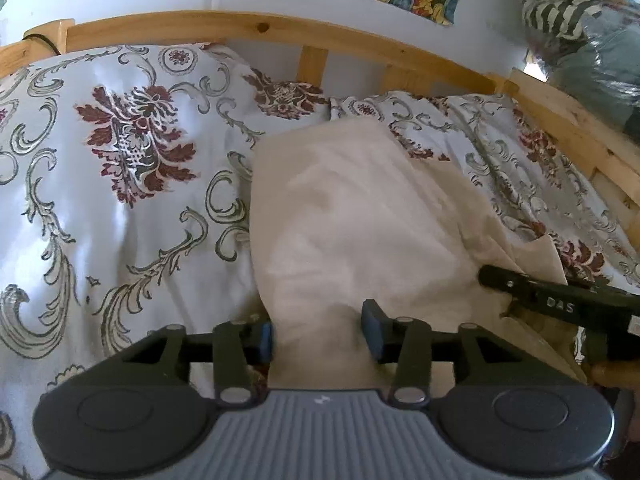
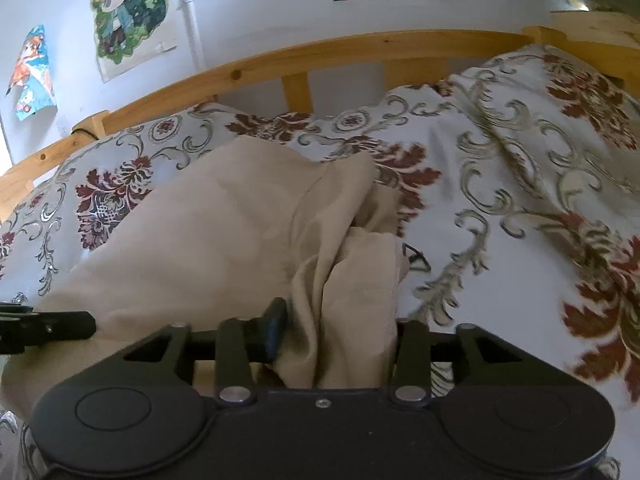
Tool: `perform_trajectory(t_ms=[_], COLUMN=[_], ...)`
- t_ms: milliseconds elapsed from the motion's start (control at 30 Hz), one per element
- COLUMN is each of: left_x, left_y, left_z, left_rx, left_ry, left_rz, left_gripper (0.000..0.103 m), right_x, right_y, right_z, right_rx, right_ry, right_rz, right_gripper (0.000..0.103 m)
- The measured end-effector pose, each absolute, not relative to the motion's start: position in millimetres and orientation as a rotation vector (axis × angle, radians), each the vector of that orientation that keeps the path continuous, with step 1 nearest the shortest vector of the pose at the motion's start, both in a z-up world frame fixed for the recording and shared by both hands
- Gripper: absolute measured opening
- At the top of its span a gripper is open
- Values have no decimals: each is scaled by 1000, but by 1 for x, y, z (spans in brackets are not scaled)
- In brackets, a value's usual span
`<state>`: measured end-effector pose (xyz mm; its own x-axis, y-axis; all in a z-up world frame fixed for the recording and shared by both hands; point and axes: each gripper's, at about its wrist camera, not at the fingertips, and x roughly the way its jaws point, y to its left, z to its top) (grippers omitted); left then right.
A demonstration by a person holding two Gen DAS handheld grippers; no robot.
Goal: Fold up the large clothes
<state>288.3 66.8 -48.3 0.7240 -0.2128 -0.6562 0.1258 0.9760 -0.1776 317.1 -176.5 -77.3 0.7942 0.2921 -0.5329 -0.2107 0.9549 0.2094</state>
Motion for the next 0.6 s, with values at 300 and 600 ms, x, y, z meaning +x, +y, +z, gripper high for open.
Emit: perform_trajectory(t_ms=[300,600], left_x=[270,207], left_y=[49,37], left_z=[-30,3], left_rx=[-48,-55], left_ry=[724,631], left_rz=[-101,-69], left_gripper=[93,102], right_x=[277,199], right_y=[-191,-199], right_z=[-60,-10], right_rx=[131,139], right_ry=[535,381], right_rz=[201,208], right_gripper=[77,97])
